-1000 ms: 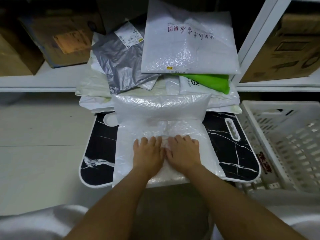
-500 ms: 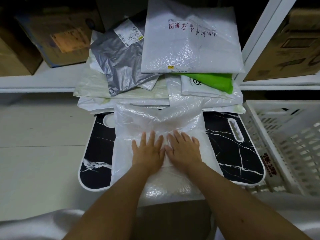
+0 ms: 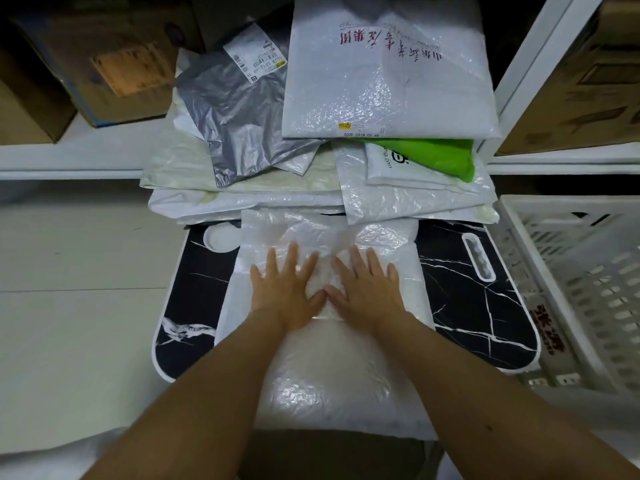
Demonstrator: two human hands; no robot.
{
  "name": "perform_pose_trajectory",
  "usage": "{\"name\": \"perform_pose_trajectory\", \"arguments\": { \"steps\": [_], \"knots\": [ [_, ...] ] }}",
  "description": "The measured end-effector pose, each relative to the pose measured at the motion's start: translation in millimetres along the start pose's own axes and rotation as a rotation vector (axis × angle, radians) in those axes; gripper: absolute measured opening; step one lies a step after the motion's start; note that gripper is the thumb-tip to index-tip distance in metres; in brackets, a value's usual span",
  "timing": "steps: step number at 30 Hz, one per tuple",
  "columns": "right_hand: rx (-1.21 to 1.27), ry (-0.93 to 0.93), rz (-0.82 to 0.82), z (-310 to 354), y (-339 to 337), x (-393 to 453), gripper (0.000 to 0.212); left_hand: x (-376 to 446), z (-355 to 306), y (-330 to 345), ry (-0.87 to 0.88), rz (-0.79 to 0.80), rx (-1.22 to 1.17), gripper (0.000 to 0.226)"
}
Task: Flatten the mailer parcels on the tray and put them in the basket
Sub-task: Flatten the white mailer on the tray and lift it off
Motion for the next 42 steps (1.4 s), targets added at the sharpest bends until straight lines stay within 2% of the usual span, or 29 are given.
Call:
{"name": "perform_pose_trajectory", "arguments": {
  "steps": [2,4,6,11,13,16,18,24,27,29,34,42],
  "knots": [
    [-0.013,0.006,-0.01,-0.4,-1.3,-0.1,0.065,4.4,4.3,8.3,-0.032,0.062,-0.002,0.078],
    [-0.021,0.018,-0.027,-0.1,-5.8,0.4,0.063,7.5,8.6,6.1,-0.055,0.053,-0.001,0.083],
    [-0.03,0.035,-0.074,-1.1,-15.5,2.4,0.061,12.0,10.3,-4.7,-0.078,0.003,-0.004,0.084],
    [-0.143,0.053,-0.342,6.7,-55.5,16.6,0.051,20.4,-7.8,-33.8,-0.05,-0.169,0.107,0.066],
    [-0.114,0.023,-0.264,8.0,-44.7,26.7,0.056,22.3,-8.7,-28.2,-0.049,-0.153,0.093,0.071],
    [-0.022,0.113,-0.059,-15.2,-13.4,31.1,0.064,31.6,15.0,-1.9,-0.173,0.032,-0.024,0.082],
    [-0.014,0.143,-0.018,-22.5,-7.9,29.0,0.068,34.4,25.8,8.6,-0.229,0.118,-0.031,0.086],
    [-0.006,0.176,0.069,-23.7,-4.9,31.2,0.073,32.6,28.2,8.8,-0.315,0.103,-0.071,0.092],
    [0.067,0.17,0.1,-27.1,-8.3,31.6,0.067,30.6,32.0,6.8,-0.347,0.091,-0.148,0.085],
    [0.105,0.179,0.068,-26.8,-18.1,24.6,0.063,27.0,32.2,2.5,-0.34,0.086,-0.176,0.077],
    [0.12,0.388,-0.058,-8.3,-31.5,-21.0,0.057,1.6,17.4,-12.0,-0.285,0.035,-0.165,0.061],
    [0.152,0.417,-0.21,59.3,-19.3,-92.9,0.056,-66.7,-4.4,-8.7,-0.179,0.017,-0.08,0.058]
  ]
}}
Point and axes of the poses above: each hand's wrist, its own x-axis towards the middle knuckle, its own y-axis out of the palm, z = x × y, the point moved 9 cm from there along x, towards the middle knuckle, and after that the axes turned 10 degrees about -y, right-handed, at the moved point
